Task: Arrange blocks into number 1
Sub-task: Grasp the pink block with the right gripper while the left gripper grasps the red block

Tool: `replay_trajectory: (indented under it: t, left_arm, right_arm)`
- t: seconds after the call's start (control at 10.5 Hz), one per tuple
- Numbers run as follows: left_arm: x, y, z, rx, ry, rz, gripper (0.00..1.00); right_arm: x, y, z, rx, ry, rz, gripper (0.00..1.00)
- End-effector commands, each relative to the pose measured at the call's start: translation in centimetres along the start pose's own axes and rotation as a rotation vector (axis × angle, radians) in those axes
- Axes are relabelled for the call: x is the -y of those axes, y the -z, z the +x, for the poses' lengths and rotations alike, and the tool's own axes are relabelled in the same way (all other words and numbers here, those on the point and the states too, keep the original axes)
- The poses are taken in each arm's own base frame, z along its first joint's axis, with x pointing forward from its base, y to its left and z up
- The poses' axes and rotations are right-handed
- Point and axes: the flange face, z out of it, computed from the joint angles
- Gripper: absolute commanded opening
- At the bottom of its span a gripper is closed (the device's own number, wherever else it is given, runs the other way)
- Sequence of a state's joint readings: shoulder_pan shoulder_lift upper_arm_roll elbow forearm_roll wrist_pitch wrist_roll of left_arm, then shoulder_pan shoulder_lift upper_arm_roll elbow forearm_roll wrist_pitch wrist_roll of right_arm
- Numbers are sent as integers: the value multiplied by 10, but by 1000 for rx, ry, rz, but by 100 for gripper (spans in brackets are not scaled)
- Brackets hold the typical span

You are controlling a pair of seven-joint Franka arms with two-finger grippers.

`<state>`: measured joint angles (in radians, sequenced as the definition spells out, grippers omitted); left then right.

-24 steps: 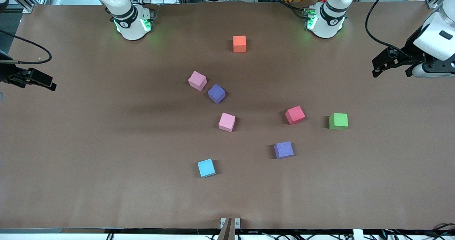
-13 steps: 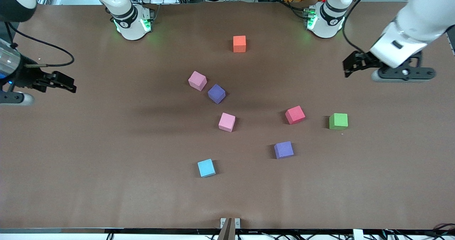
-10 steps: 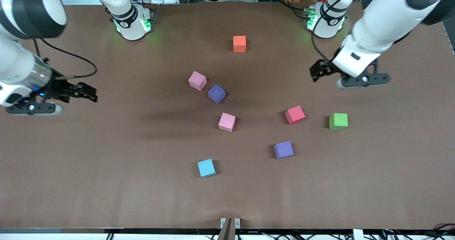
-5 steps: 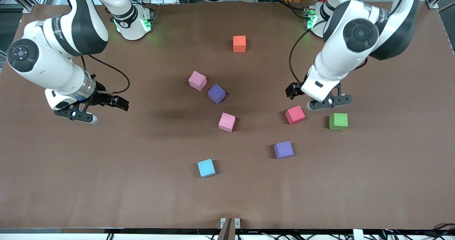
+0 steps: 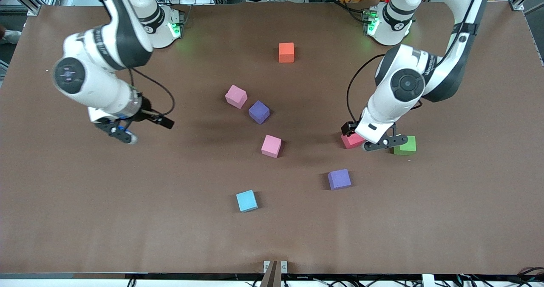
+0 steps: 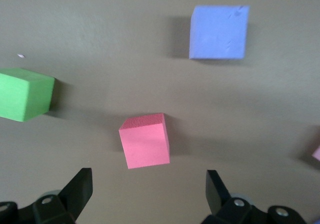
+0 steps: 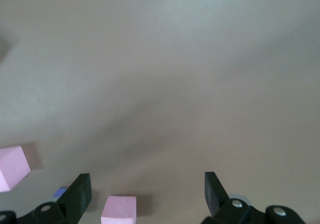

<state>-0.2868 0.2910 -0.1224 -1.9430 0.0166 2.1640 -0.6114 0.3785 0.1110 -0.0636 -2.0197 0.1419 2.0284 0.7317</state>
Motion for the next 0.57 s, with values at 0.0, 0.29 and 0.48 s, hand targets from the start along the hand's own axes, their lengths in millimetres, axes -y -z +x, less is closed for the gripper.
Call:
replay_trajectory:
  t: [0.0,0.29,0.48]
  left_arm:
    - [15,-35,-1,15,28,30,100]
    - [18,-63,0,56,44,41,100]
    - [23,-78,6,59,103,31,100]
  right_arm:
    - [25,-37,-57,-17,7,10,100]
    - [56,-89,-100,-7,34,-38,100]
    - [78,-123,-120,-28,8,-40,100]
